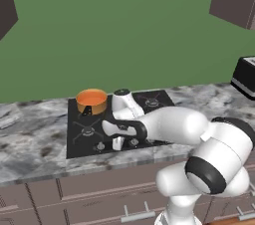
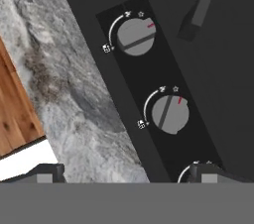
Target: Wait until the marinara sauce is simmered to a deep red color and then turn off the stove.
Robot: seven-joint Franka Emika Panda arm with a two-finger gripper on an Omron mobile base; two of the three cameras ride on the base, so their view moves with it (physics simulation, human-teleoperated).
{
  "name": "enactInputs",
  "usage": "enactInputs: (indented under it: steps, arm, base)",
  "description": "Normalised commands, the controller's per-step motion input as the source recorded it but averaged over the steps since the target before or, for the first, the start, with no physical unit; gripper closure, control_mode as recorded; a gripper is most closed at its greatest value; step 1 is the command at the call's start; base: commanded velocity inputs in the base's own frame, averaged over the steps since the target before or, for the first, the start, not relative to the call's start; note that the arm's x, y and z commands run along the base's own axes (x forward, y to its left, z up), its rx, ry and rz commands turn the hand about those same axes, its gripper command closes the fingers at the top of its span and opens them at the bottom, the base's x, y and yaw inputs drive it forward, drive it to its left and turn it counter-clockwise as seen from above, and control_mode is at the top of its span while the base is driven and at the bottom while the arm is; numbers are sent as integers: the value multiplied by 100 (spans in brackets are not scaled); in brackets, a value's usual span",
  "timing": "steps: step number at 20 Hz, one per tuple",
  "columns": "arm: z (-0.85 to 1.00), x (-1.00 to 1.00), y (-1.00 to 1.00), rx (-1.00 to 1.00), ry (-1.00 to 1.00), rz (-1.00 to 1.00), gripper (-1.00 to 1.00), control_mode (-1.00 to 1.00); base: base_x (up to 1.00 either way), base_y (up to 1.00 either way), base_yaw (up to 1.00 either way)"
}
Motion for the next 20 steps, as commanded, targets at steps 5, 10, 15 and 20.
enactInputs:
  steps: [5, 10, 15, 20]
  arm:
    - [-10, 20, 0, 0, 0, 0, -100, -100]
    - [-1, 11, 0, 0, 0, 0, -100, -100]
    - [-14, 17, 2, 0, 0, 0, -100, -100]
    - [-13, 12, 4, 0, 2, 0, -100, -100]
  base:
    - [0, 0, 0]
    - [0, 0, 0]
    - [0, 0, 0]
    - [0, 0, 0]
